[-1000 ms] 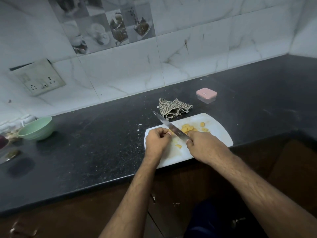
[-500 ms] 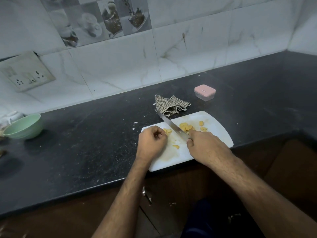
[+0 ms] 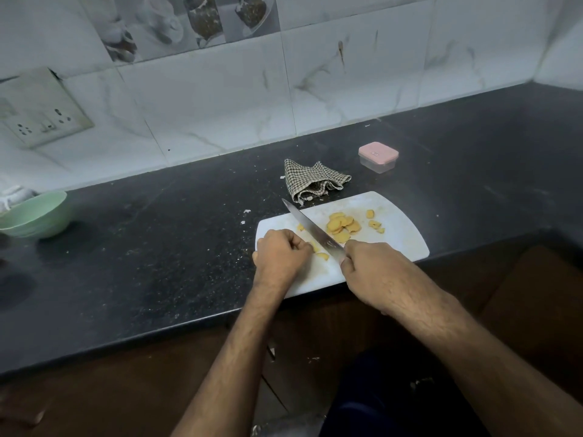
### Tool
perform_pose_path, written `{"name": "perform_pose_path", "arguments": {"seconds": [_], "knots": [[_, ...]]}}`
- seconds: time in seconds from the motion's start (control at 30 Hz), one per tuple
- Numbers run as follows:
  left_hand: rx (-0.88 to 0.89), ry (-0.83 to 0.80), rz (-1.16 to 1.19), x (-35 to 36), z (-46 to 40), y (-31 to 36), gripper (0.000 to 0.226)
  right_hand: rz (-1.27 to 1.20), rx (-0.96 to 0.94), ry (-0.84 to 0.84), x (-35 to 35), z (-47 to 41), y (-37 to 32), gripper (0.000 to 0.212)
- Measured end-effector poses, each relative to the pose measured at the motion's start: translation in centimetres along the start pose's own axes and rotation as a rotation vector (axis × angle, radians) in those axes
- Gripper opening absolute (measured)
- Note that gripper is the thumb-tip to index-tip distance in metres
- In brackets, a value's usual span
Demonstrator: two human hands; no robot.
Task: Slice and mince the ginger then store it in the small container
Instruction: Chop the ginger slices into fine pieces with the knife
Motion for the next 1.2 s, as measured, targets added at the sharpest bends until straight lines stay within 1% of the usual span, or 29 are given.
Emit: {"name": "perform_pose_path", "arguments": {"seconds": [0.07,0.17,0.23,0.3,0.43,0.6,0.87,1.1,1.2], "knots": [[0.038,-0.004,0.011,-0.1,0.1,-0.1,0.019,0.008,0.002,-0.002,-0.1,0.2,-0.1,0.025],[0.131,-0.038,0.053,-0.1,0.2,-0.2,0.006,-0.008,0.016,-0.048,-0.1,0.6,-0.5,0.019],[0.176,-0.073,0.064,-0.1,0.2,-0.5,0.014,-0.025,0.029,-0.075,0.1,0.8,-0.8,0.018],[0.182,-0.083,0.067,-0.1,0.3,-0.4,0.013,-0.021,0.036,-0.08,0.2,0.8,-0.9,0.019],[0.169,-0.061,0.092,-0.2,0.6,-0.2,0.008,0.007,0.001,-0.067,0.3,1.2,-1.1,0.019],[0.153,-0.014,0.133,-0.3,0.7,-0.4,0.005,0.059,-0.029,-0.048,0.4,1.8,-1.7,0.01],[0.083,0.004,0.226,-0.4,1.1,-0.6,0.004,0.152,-0.064,-0.074,0.9,2.1,-2.3,0.022],[0.007,0.0,0.271,-0.4,0.9,-0.8,0.007,0.194,-0.086,-0.134,0.2,1.9,-1.7,0.017],[-0.004,0.004,0.289,-0.3,0.9,-0.8,0.007,0.199,-0.092,-0.162,0.3,1.7,-1.6,0.019]]}}
Point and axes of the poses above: each hand's wrist, its own z-axis away from the middle knuckle, its own x-axis out of the palm, y = z × x, the point moved 6 cm from there along -z, towards the middle knuckle, and after that the axes turned 11 degrees about z, right-handed, at the moved point
